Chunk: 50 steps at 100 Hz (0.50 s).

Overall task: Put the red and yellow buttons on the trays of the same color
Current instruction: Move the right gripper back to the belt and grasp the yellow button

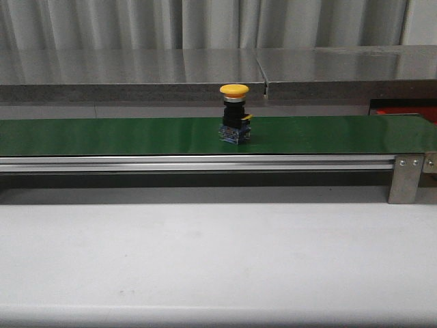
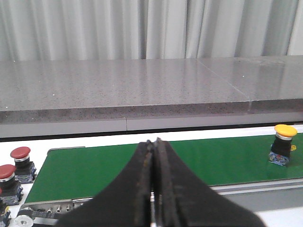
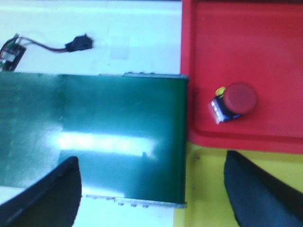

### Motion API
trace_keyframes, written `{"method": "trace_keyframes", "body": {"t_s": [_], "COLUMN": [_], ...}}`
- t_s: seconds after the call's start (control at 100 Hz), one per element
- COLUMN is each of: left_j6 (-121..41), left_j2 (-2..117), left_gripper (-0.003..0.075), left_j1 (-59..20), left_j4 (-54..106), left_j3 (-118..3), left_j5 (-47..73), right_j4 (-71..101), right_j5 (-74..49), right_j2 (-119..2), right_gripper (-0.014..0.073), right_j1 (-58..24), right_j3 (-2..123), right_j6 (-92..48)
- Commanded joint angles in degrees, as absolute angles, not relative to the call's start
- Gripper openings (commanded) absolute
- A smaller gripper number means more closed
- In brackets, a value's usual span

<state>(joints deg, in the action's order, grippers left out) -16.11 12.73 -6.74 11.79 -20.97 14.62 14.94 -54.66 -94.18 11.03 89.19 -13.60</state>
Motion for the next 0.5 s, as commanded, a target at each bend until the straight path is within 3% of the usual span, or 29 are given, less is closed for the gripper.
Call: {"method": "trace_keyframes", "body": {"t_s": [0.0,0.22,0.49], "left_j6": [-16.0,-16.0,-16.0], "left_j2": [13.3,13.3,13.3], "left_gripper": [-0.0019,-0.0019,-0.0019], "left_j1": [-7.1,-7.1,-7.1], "left_j4": [12.6,12.6,12.6], "left_j3": [-22.4,-22.4,-22.4], "left_j5": [10.0,10.0,10.0], "right_j4": [16.1,16.4,17.1], "right_j5": [-50.3,-48.7,-43.2], "right_j2": [-87.4,-83.3,-85.3], "right_gripper": [0.0614,0.0614,0.0614], "right_j1": [9.2,2.7,-6.2], "right_j3": [84.2,72.8,70.9], "right_j6": [-15.1,-18.5,-21.2]}}
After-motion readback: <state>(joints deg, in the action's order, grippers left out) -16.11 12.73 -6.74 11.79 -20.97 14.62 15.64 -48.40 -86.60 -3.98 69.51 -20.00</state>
